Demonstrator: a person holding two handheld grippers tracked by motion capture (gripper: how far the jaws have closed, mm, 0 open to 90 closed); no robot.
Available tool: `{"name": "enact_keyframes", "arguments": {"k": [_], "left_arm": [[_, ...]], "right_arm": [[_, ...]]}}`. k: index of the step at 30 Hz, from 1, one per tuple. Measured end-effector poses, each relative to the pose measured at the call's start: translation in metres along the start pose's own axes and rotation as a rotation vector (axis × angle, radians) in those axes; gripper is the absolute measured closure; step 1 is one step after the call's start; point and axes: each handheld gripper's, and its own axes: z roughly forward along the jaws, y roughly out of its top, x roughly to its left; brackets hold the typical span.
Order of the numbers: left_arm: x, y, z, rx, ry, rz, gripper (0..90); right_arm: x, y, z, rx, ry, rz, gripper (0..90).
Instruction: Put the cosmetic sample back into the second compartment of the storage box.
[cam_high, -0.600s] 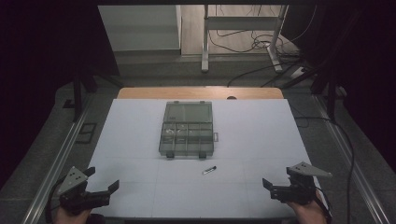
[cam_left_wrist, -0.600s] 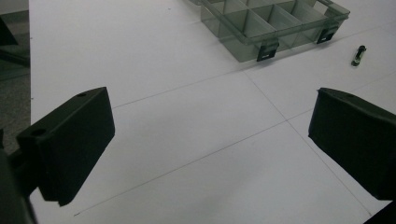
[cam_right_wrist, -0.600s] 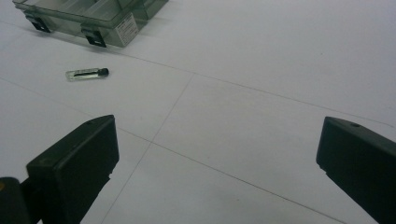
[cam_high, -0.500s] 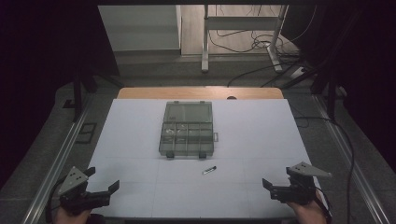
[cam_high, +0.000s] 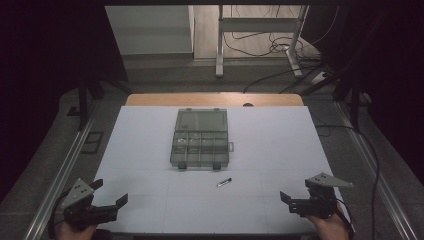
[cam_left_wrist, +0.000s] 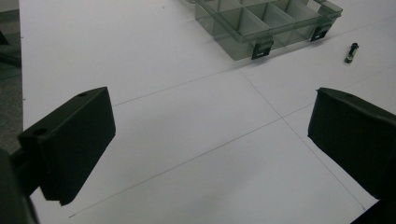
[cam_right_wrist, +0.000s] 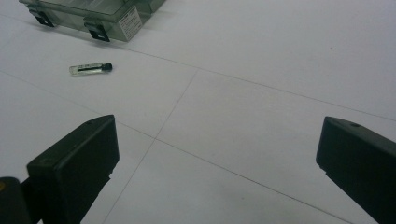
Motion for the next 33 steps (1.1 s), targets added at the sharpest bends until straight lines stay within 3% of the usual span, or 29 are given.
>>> {"name": "enact_keyframes", "arguments": {"k": [11,15,33], "left_arm": [[0.000,0.000,0.000,-0.002,-0.009,0.002,1.7],[0.000,0.000,0.000,-0.004,-0.011,-0.001,1.7],[0.002,0.000,0.000,-0.004,-0.022,-0.008,1.8]], "right_arm": [[0.004,0.002,0.004,0.029,0.051,-0.052,0.0],[0.010,0.006,0.010,0.014,0.105,-0.059,0.0],[0.026,0.012,0.023,0.024,0.117,-0.109,0.0]]}}
